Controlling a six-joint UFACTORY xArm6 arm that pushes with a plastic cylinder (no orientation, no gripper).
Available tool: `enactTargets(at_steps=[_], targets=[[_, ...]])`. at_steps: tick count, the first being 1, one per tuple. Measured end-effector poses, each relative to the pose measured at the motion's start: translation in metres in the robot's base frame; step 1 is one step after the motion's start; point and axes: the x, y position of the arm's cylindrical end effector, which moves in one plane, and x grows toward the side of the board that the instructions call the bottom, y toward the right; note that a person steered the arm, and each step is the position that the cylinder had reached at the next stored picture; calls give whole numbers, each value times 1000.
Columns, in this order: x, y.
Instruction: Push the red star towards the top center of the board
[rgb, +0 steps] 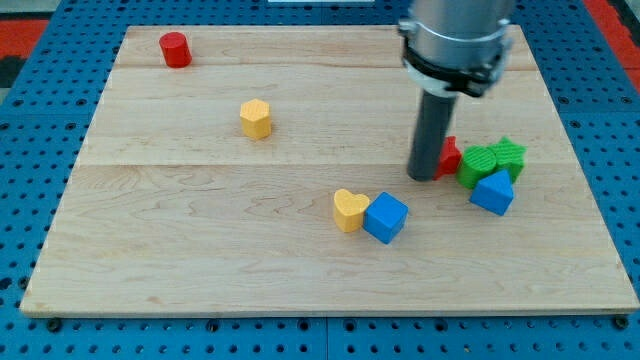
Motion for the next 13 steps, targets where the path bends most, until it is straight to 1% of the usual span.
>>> enactTargets(at_steps=[1, 2, 3, 4, 5, 6, 7, 8, 9, 10, 11, 12, 13], targets=[[14, 28], [-22, 34], [-53, -33], [-101, -88], [-137, -98], [-122, -88], [-124, -38], [-142, -36], [-147, -126], [-128, -121], [-141, -178], [-175, -173], [-175, -173]])
